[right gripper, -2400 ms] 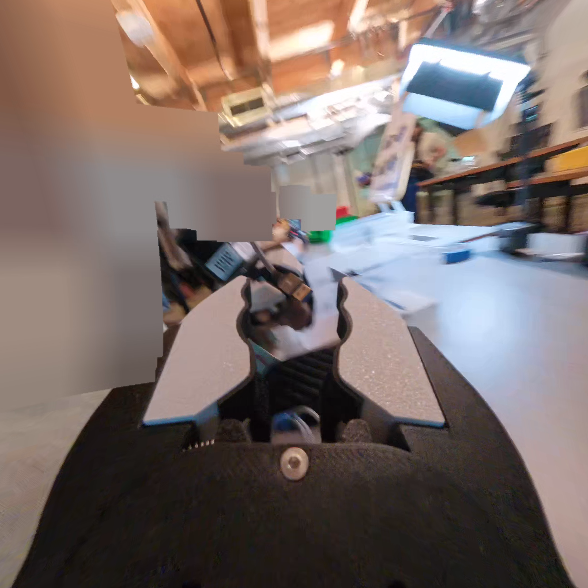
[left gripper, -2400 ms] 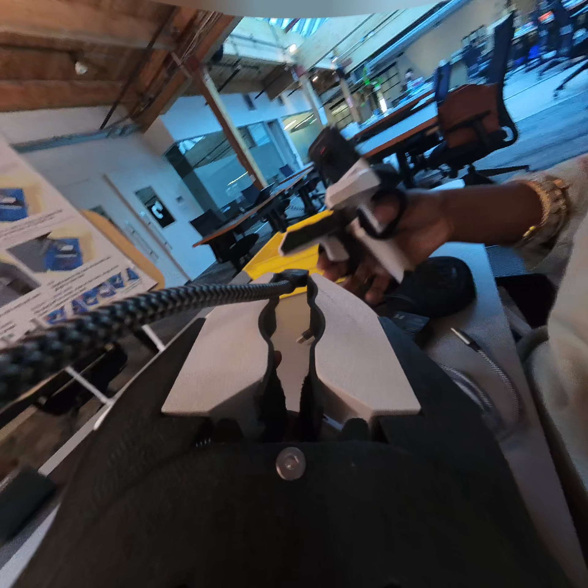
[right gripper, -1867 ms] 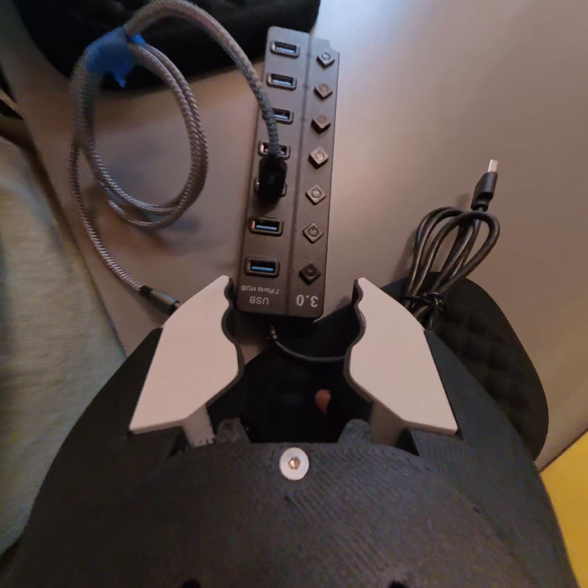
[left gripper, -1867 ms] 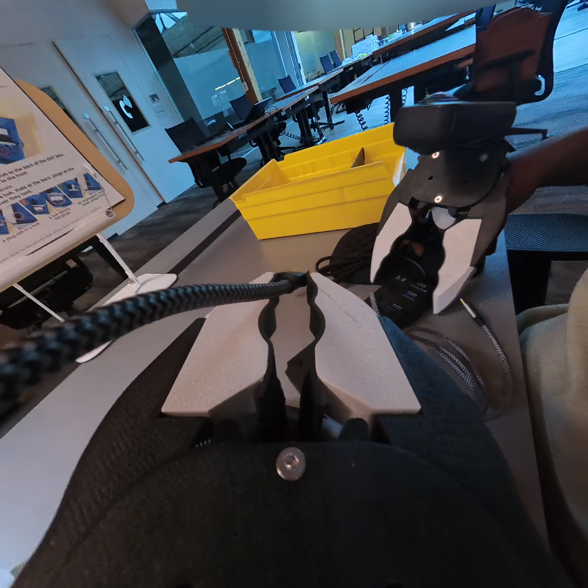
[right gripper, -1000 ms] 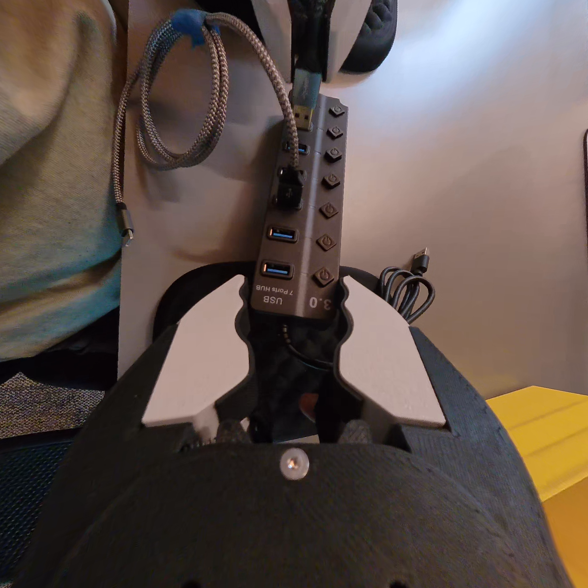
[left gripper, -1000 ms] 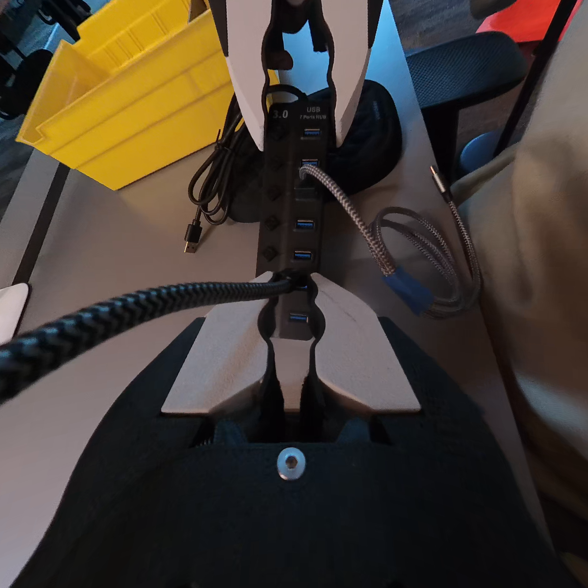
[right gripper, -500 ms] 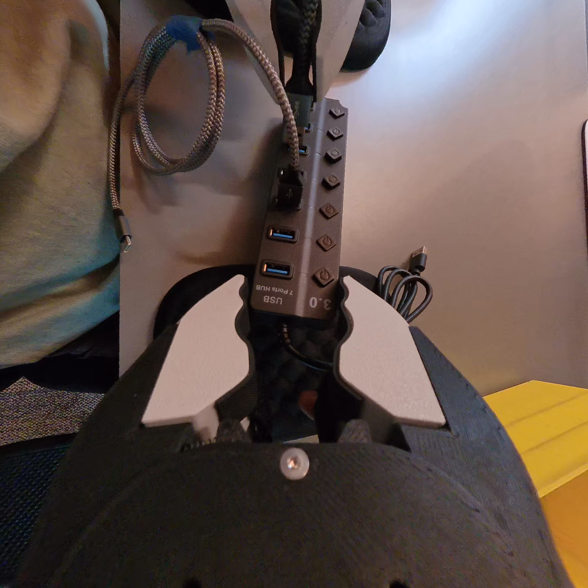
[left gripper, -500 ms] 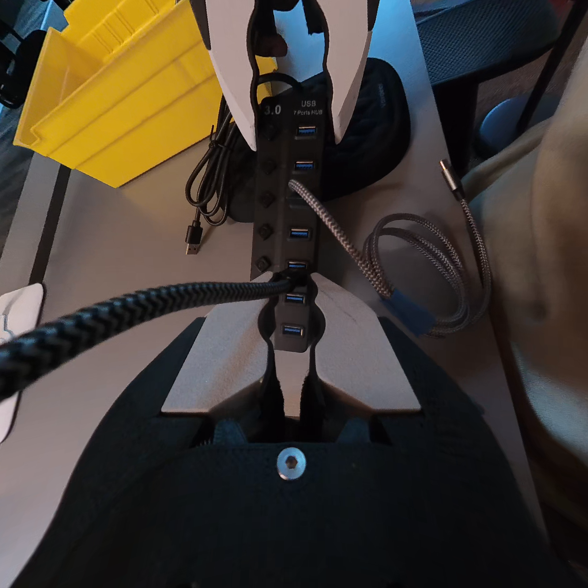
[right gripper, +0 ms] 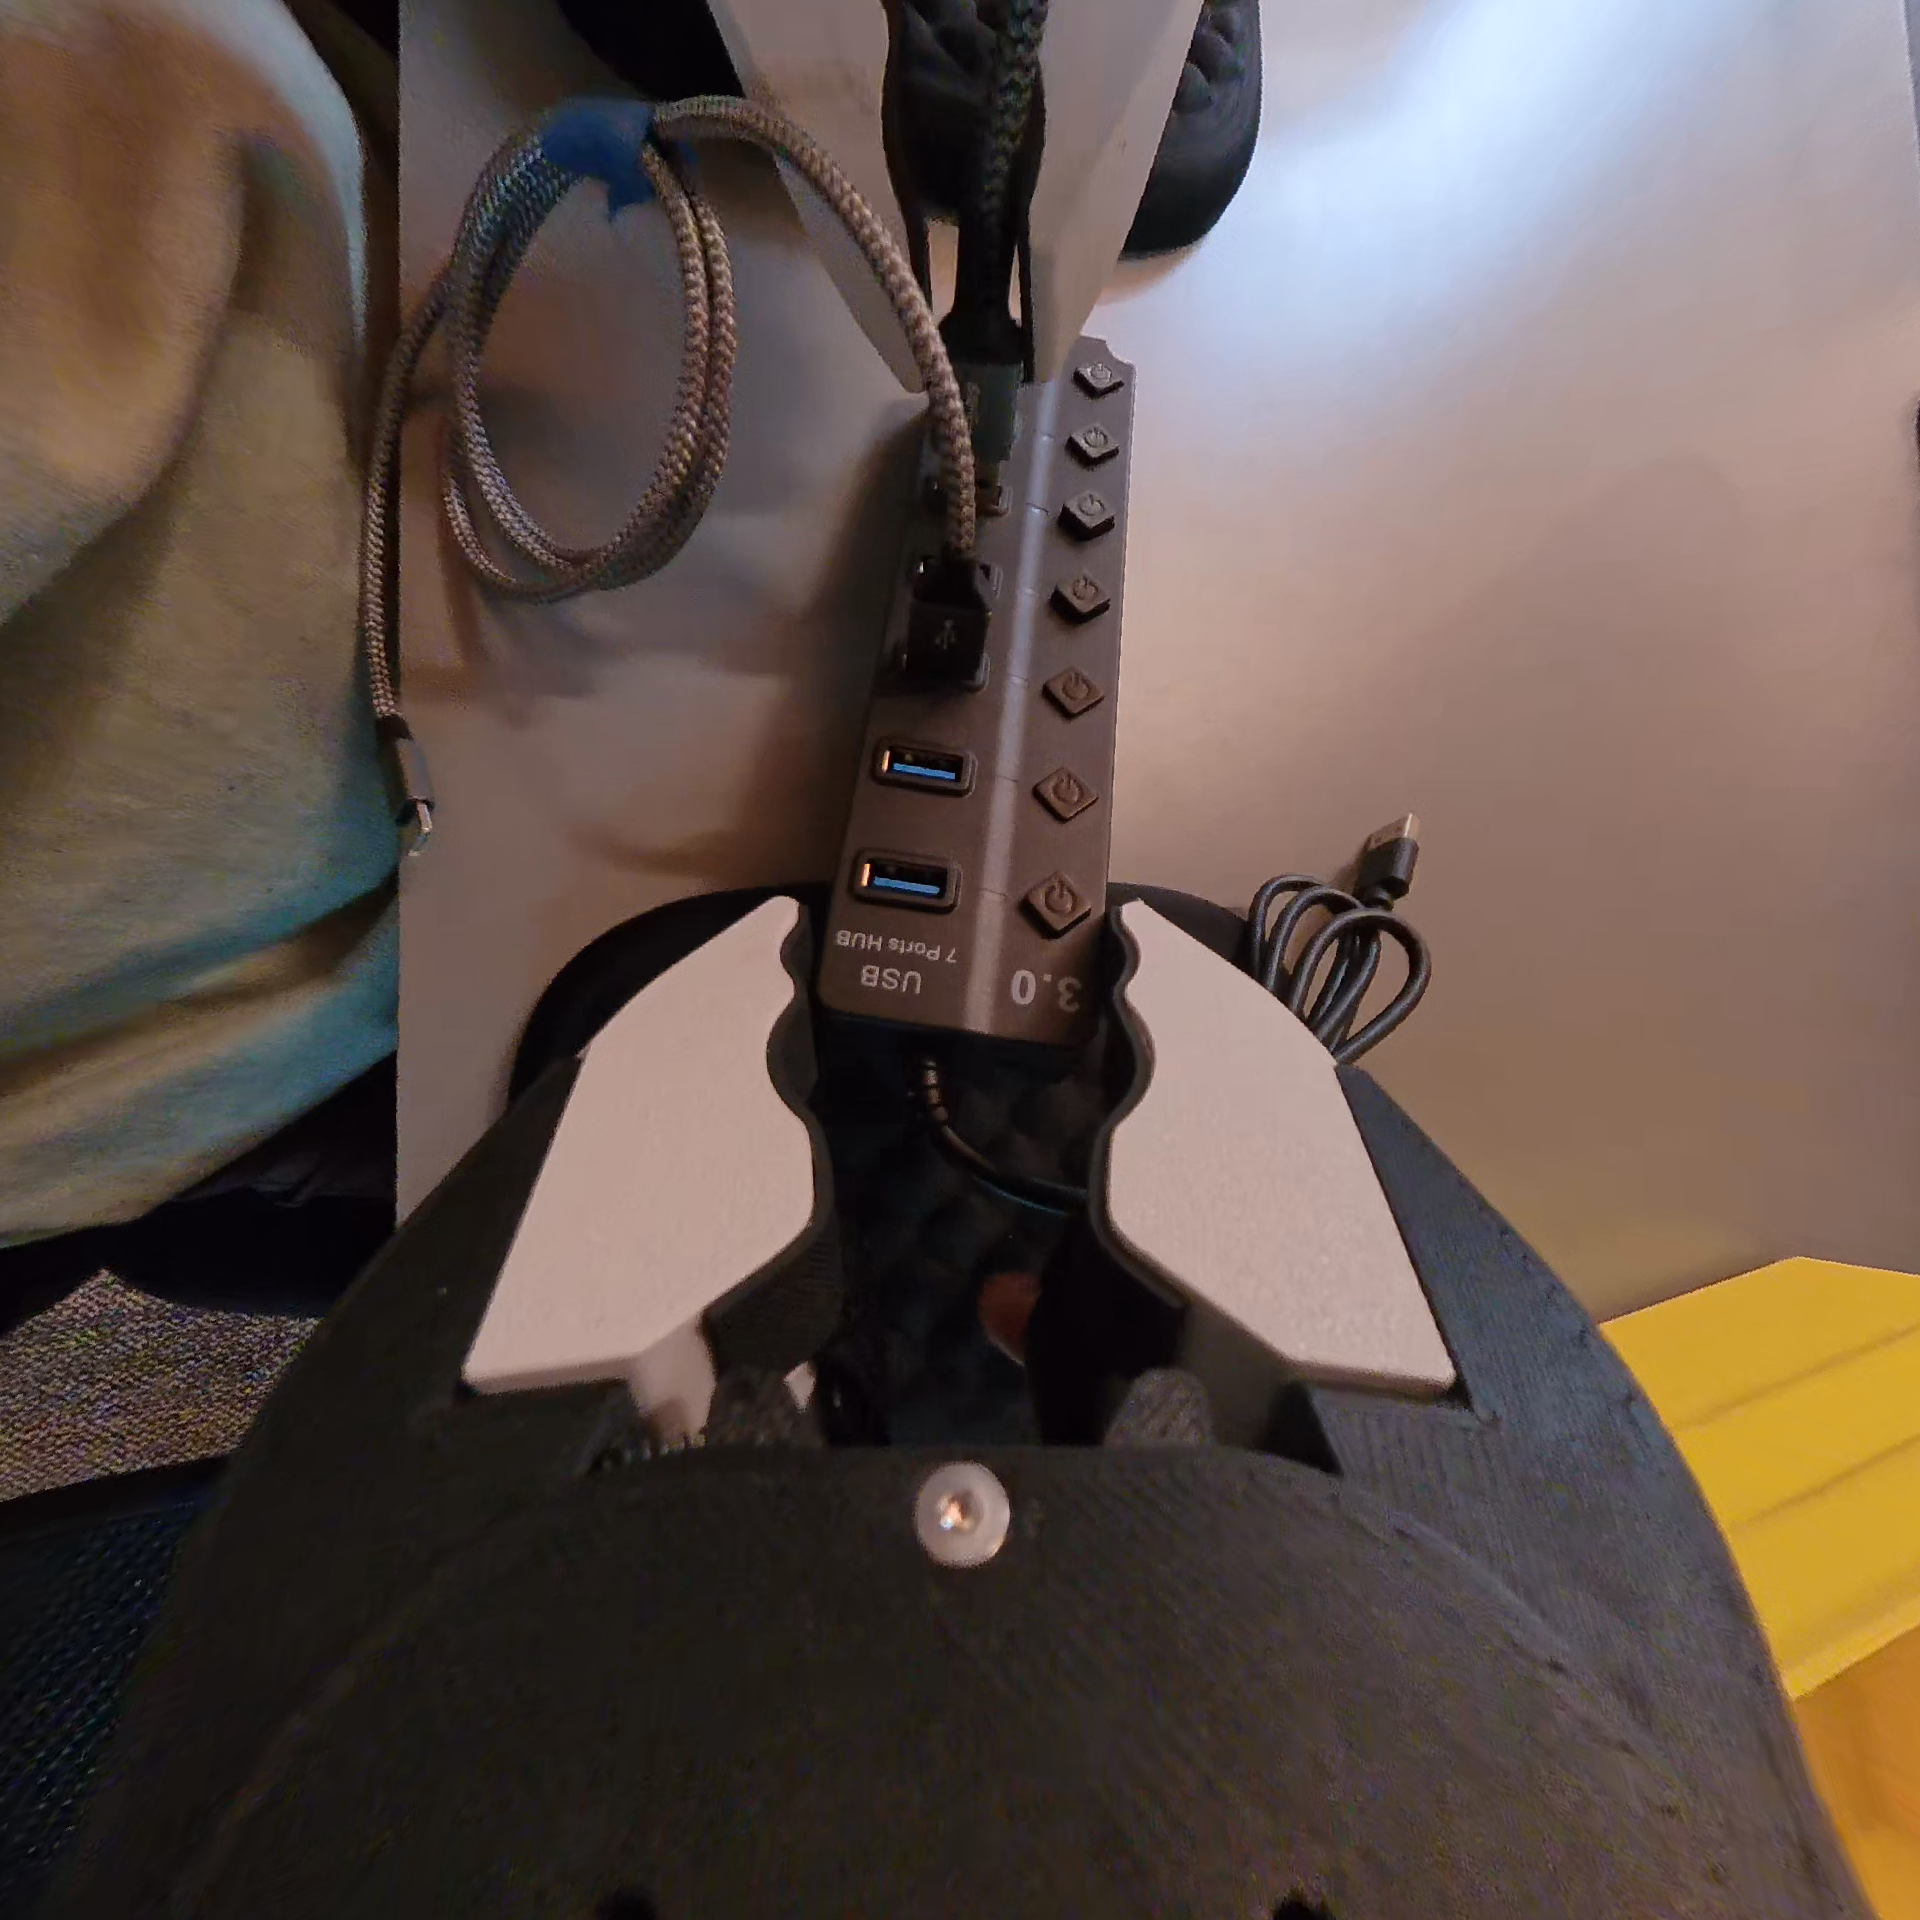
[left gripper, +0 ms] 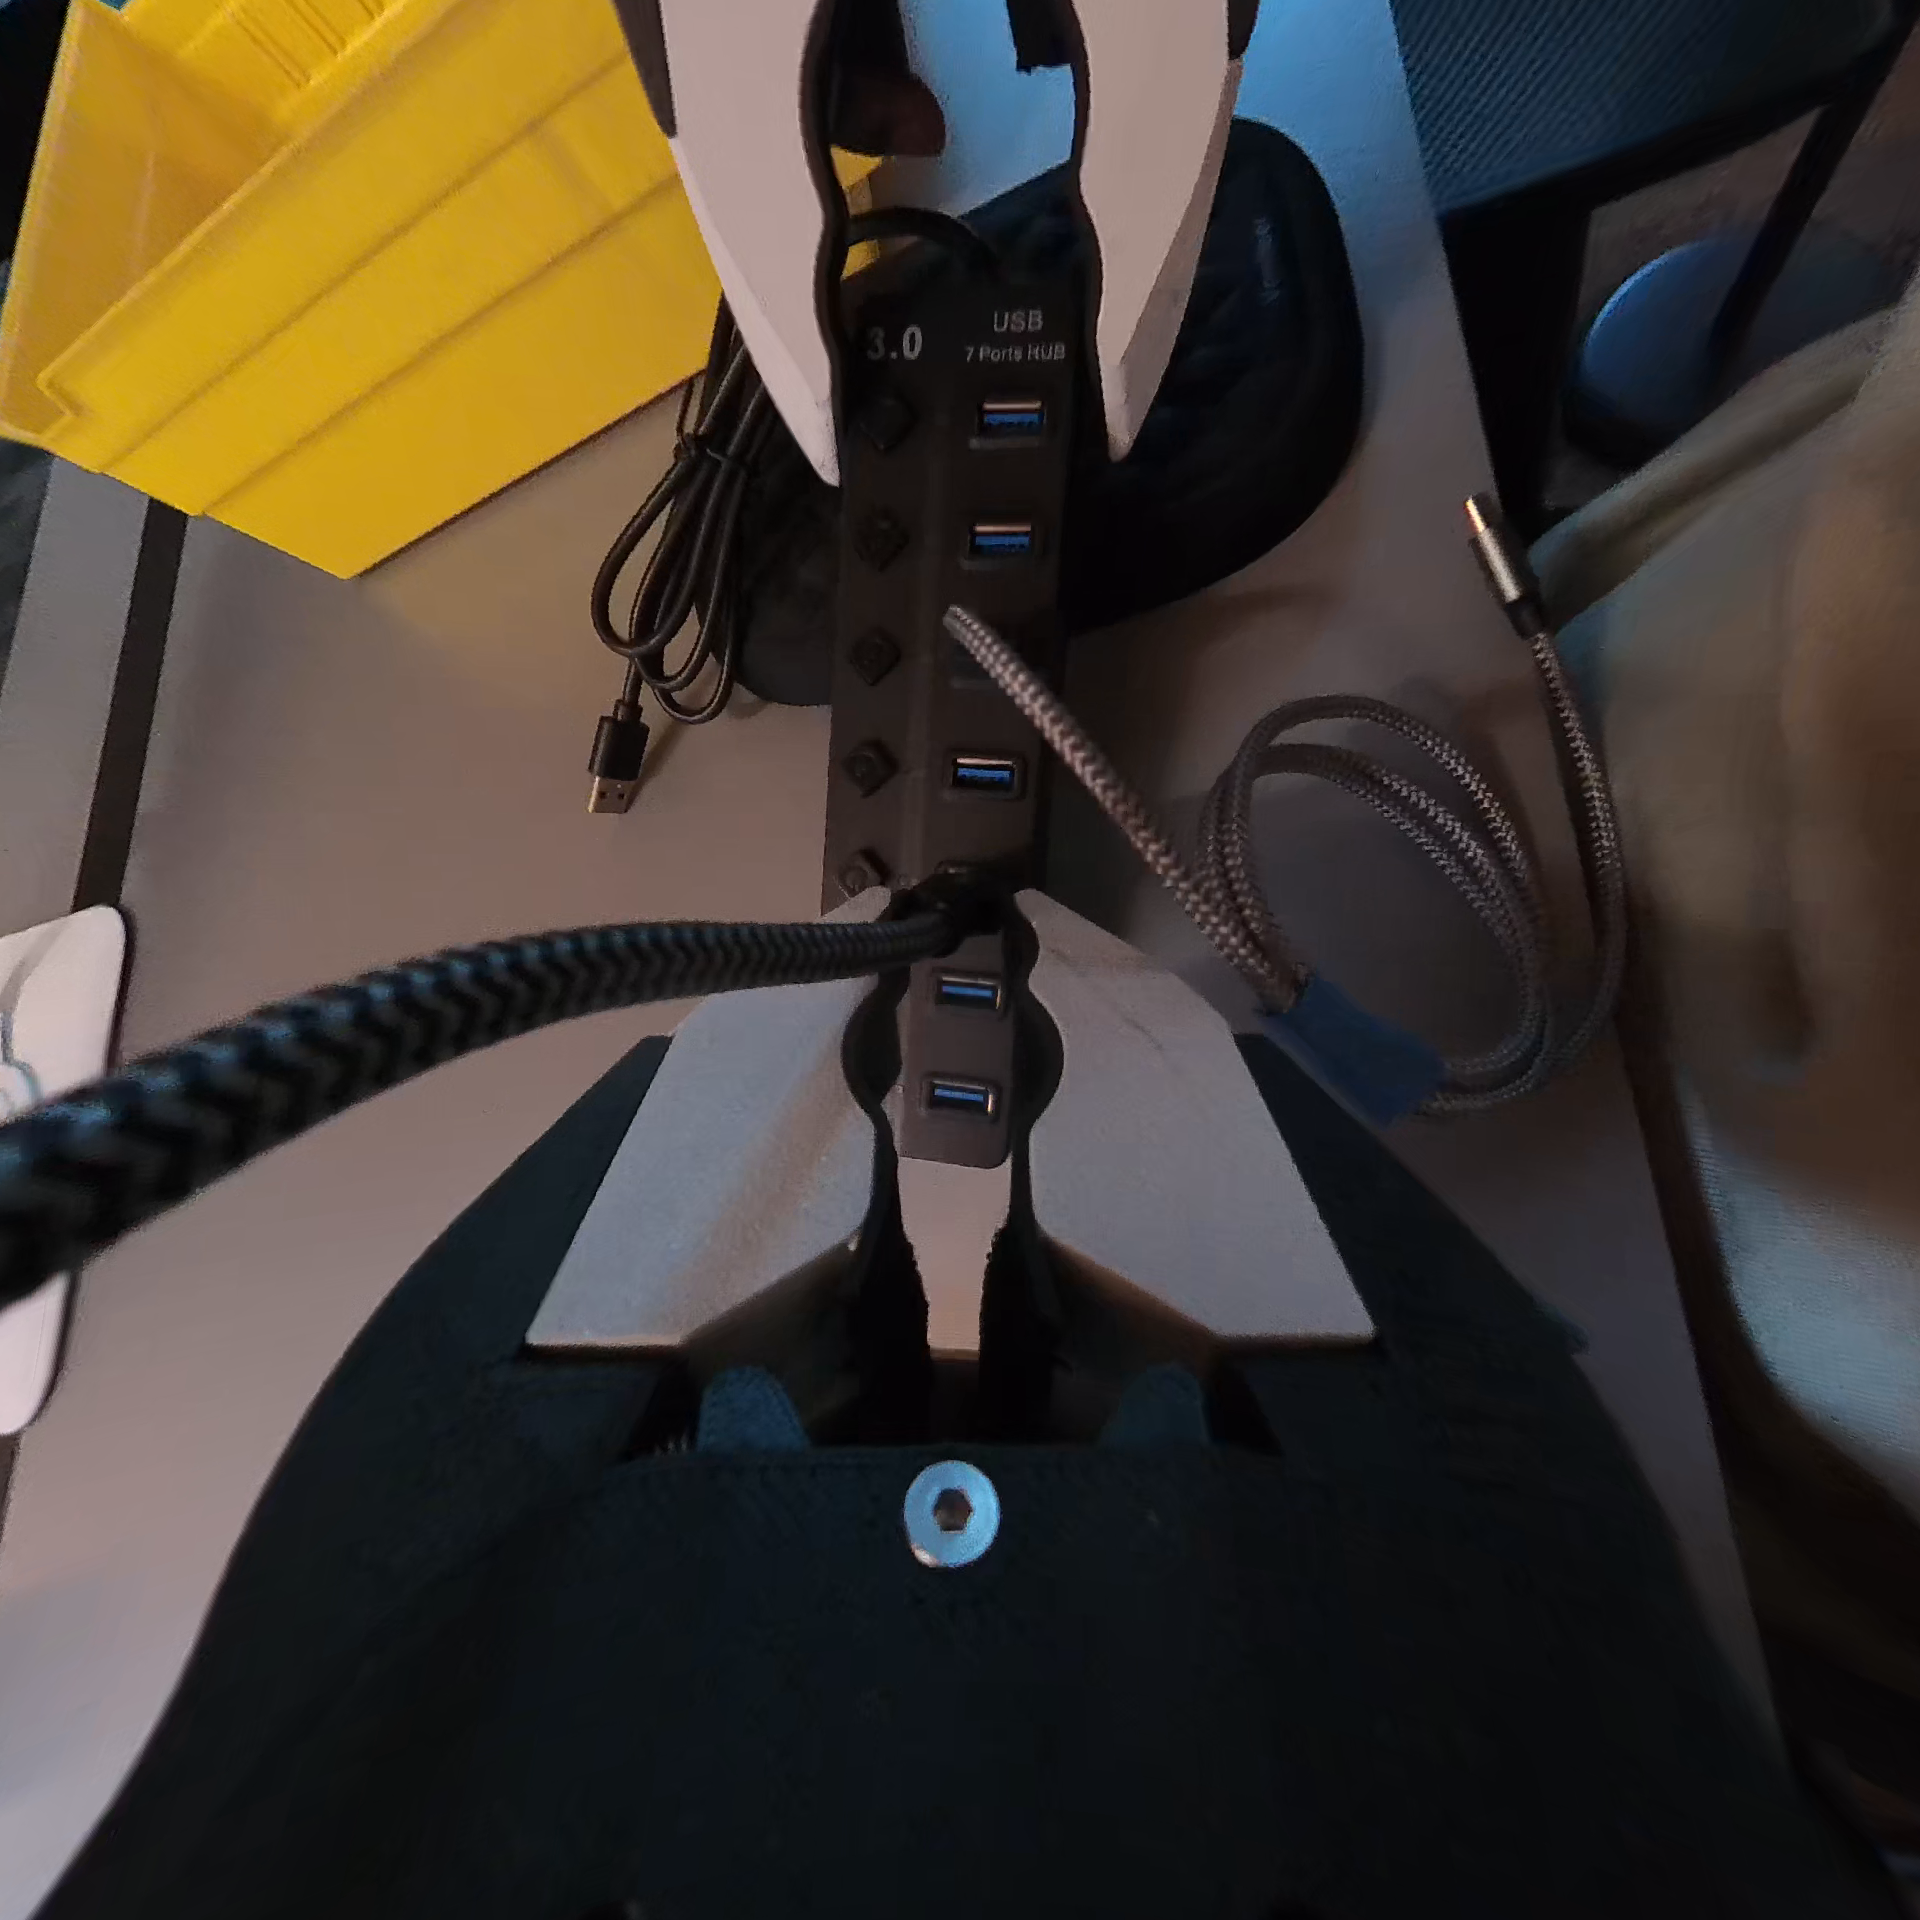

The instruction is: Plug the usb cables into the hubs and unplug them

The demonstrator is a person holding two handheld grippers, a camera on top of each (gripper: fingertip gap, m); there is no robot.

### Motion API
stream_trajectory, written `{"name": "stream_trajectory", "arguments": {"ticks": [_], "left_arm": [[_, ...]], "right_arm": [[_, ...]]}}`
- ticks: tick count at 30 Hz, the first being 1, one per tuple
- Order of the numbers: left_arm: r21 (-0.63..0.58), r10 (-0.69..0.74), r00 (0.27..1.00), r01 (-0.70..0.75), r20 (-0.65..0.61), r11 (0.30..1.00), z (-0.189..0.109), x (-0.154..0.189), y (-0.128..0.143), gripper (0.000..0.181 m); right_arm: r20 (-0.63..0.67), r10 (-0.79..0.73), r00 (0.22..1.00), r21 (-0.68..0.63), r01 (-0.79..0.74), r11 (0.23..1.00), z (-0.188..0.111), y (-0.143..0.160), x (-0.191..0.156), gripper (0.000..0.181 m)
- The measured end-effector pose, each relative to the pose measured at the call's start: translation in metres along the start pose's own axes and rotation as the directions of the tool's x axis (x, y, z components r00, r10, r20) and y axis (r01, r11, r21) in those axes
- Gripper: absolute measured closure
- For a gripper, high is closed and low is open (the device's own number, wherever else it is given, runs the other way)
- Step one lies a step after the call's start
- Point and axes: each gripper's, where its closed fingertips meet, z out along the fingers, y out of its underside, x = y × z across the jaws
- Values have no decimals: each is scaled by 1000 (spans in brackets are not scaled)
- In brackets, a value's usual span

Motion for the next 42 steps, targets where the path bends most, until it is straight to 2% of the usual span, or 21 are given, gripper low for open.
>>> {"name": "stream_trajectory", "arguments": {"ticks": [4,7,14,17,23,27,29,31,34,38,42], "left_arm": [[-27,31,1000,-31,-4,999,1,-1,-1,165],[-25,2,1000,-3,-27,1000,3,-3,-1,165],[-49,-53,989,47,-141,998,18,-1,2,165],[-38,-74,985,69,-159,997,20,-2,3,164],[-66,-79,988,70,-133,995,24,-2,5,163],[-73,-67,993,60,-99,996,26,-2,8,161],[-67,-54,997,50,-57,997,26,-3,7,160],[-45,-79,996,77,-36,996,25,0,7,144],[19,-172,985,172,-11,985,20,-1,6,125],[86,-229,971,222,73,971,-3,-11,12,119],[154,-266,950,241,162,958,-26,-23,20,119]], "right_arm": [[-10,-13,1000,-4,13,1000,-1,-1,2,128],[-7,2,1000,37,-2,999,-3,-5,3,128],[10,14,1000,-71,-13,997,11,18,-2,129],[14,38,999,-31,-37,999,11,18,-2,129],[29,54,998,-35,-53,998,12,19,-2,129],[51,140,989,-31,-139,990,10,15,-1,128],[31,194,981,-15,-194,981,8,5,5,116],[13,197,980,-10,-197,980,8,-4,9,108],[33,178,984,-39,-176,984,18,-16,6,105],[55,177,983,-90,-172,981,40,-22,8,110],[59,185,981,-182,-171,968,56,-16,10,126]]}}
